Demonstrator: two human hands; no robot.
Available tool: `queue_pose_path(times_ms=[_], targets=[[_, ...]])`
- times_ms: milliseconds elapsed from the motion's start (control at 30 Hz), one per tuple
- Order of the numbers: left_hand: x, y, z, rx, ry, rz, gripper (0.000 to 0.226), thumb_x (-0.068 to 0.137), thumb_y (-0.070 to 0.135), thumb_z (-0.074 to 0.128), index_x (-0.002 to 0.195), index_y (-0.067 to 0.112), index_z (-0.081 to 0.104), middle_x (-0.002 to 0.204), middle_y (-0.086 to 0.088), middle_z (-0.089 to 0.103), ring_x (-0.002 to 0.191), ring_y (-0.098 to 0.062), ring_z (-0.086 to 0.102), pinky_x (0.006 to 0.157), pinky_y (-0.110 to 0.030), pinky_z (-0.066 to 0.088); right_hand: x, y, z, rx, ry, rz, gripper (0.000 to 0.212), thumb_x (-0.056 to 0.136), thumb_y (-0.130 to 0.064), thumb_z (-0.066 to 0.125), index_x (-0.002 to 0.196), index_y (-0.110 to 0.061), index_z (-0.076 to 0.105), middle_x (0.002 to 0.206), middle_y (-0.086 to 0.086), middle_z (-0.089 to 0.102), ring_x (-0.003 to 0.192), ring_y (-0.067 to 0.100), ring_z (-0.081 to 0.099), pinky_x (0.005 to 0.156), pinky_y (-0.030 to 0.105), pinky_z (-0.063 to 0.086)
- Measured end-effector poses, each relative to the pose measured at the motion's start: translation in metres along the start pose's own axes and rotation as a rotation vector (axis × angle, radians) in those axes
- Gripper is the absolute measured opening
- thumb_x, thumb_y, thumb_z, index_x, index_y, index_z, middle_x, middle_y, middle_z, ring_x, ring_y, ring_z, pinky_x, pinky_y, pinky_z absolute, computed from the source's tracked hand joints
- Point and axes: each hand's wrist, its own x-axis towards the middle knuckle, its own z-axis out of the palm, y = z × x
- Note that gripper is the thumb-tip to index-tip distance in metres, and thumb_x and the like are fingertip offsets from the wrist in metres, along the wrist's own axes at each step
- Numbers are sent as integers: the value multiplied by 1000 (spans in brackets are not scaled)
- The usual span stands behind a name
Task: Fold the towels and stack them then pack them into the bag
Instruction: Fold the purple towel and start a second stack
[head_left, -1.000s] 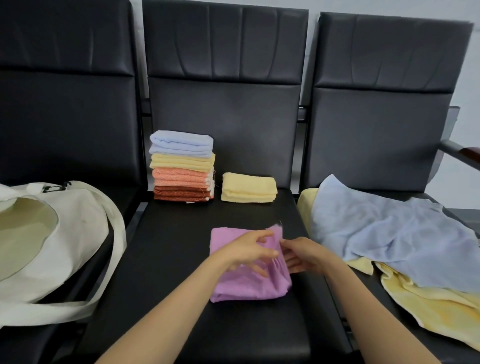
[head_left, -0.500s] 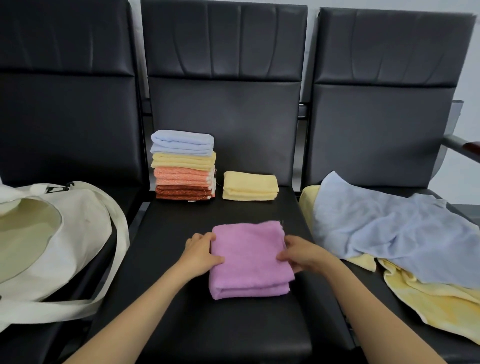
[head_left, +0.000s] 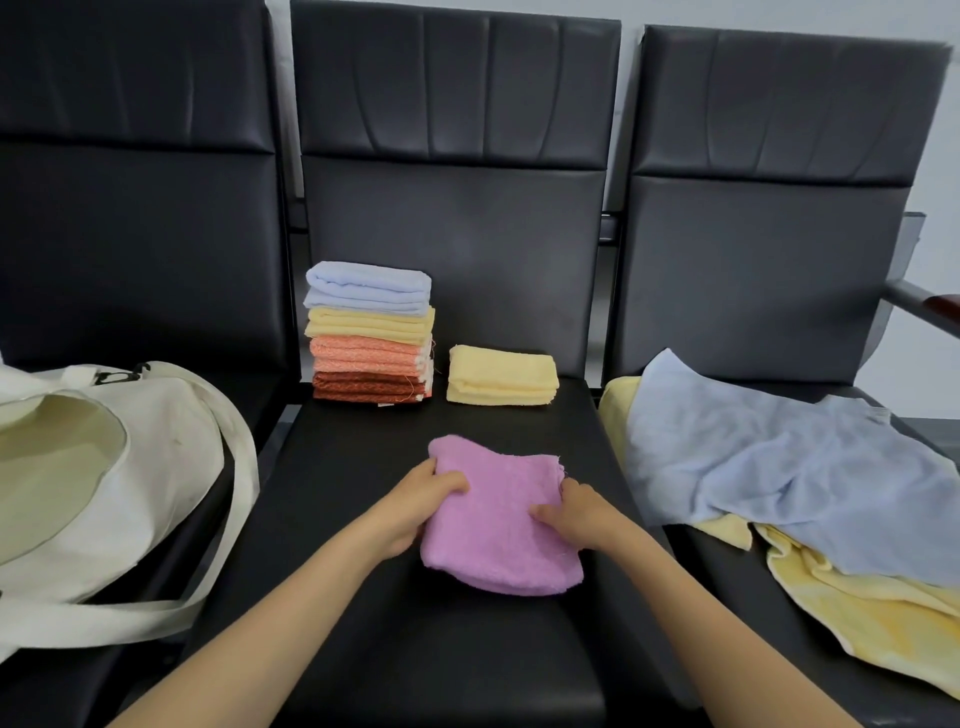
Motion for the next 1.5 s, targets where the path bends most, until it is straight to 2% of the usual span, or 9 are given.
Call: queue_pose_path(times_ms=[167, 267, 400, 567, 733, 1067, 1200, 1300, 1500], targets=[[-21, 58, 8, 18, -75, 222, 21, 90, 16, 50, 110, 18, 53, 110, -7, 60, 101, -18, 58, 88, -35, 48, -3, -9, -1, 793, -167, 66, 58, 97, -58, 35, 111, -8, 61, 102, 7, 65, 84, 18, 60, 76, 35, 52], [-31, 80, 4, -49, -85, 256, 23, 91, 17, 52, 113, 14, 54, 108, -9, 60, 98, -20, 58, 83, -35, 48, -6, -14, -3, 1414, -421, 110, 68, 89, -70, 40, 117, -12, 65, 110, 11, 69, 98, 27, 65, 79, 41, 52], [-32, 75, -16, -205, -74, 229, 24, 90, 16, 54, 113, 14, 57, 105, -9, 61, 100, -23, 59, 85, -40, 48, -20, -21, -10, 1650, -393, -16, 55, 93, -59, 44, 106, -11, 67, 88, 12, 73, 74, 24, 72, 58, 33, 56], [-20, 41, -46, -158, 135, 172, 39, 92, 18, 58, 126, 15, 39, 111, -7, 55, 99, -19, 59, 76, -32, 51, -5, -15, -13, 1423, -152, -146, 89, 84, -16, 70, 151, -33, 14, 133, 5, 49, 109, 26, 62, 74, 41, 56], [-12, 5, -57, -86, -31, 216, 39, 92, 11, 59, 124, 32, 55, 128, 0, 52, 114, -15, 55, 91, -32, 50, -13, -16, -20, 1147, -211, -269, 38, 92, -17, 61, 128, -26, 55, 133, 7, 47, 114, 22, 56, 80, 33, 54], [-10, -8, -53, 93, -35, 231, 78, 71, -10, 74, 132, 33, 53, 133, 4, 48, 117, -15, 53, 94, -33, 52, -22, -15, -29, 332, -121, -353, 78, 74, -12, 77, 137, -37, 40, 133, -6, 31, 119, 13, 36, 103, 30, 36], [-7, -13, -41, 348, 160, 314, 72, 69, 2, 79, 130, 31, 55, 130, 11, 49, 122, -11, 47, 103, -33, 44, -21, -21, -24, 138, 26, -358, 80, 80, -10, 68, 147, -31, 30, 134, 2, 28, 109, 13, 38, 92, 20, 39], [-12, -10, -31, 500, 361, 449, 51, 72, 10, 78, 118, 25, 63, 112, 10, 57, 105, -7, 54, 81, -15, 42, -20, -24, -22, 94, 176, -375, 73, 81, -9, 63, 145, -28, 33, 129, 3, 33, 100, 12, 43, 82, 13, 38], [-10, -7, -33, 702, 387, 472, 38, 75, 19, 71, 111, 24, 61, 103, 5, 44, 95, -9, 47, 79, -21, 42, -19, -23, -24, 46, 326, -429, 35, 78, -19, 67, 111, -25, 58, 102, -1, 48, 89, 7, 49, 64, 9, 32]])
